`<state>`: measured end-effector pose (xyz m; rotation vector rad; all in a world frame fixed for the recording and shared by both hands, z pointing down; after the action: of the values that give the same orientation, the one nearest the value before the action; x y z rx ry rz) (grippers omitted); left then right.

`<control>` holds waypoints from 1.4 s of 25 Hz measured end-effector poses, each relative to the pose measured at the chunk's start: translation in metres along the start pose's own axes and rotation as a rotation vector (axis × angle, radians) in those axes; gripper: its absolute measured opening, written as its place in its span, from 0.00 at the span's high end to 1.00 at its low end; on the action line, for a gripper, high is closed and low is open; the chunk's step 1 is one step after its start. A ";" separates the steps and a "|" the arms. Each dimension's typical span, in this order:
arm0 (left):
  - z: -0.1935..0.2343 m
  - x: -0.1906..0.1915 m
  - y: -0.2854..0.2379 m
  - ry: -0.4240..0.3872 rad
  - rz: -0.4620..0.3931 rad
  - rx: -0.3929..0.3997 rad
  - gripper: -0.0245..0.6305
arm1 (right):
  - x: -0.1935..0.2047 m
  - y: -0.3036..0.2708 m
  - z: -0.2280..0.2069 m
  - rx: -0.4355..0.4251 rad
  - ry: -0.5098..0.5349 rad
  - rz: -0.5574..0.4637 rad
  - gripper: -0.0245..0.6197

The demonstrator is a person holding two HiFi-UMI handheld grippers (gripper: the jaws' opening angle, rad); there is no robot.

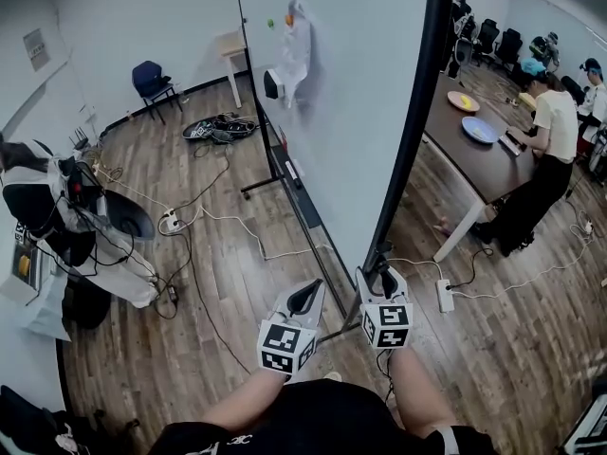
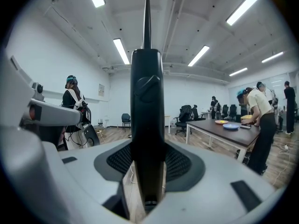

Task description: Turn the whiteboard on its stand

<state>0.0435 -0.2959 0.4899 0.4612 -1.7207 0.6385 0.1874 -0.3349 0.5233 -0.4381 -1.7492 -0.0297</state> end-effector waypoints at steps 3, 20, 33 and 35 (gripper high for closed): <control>-0.005 0.006 0.016 0.003 0.007 -0.005 0.95 | 0.004 0.016 0.001 0.016 -0.003 -0.007 0.65; -0.053 -0.002 0.084 -0.005 -0.033 0.009 0.95 | 0.030 0.097 0.021 0.055 -0.014 -0.016 0.65; -0.108 0.019 0.151 0.045 -0.014 -0.005 0.95 | 0.045 0.164 0.043 0.071 -0.014 -0.033 0.65; -0.122 0.024 0.163 0.054 -0.005 -0.005 0.95 | 0.051 0.177 0.046 0.074 -0.016 -0.033 0.65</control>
<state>0.0301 -0.0915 0.5057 0.4408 -1.6690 0.6381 0.1903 -0.1454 0.5228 -0.3565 -1.7671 0.0154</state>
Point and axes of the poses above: the fingertips, and each gripper's own axes: y backward along the fingers, z to its left, x out of its underside, the point moved 4 cm from there along y, backward along the fingers, and after that the axes turned 14 degrees about -y, right-handed, at the moved point
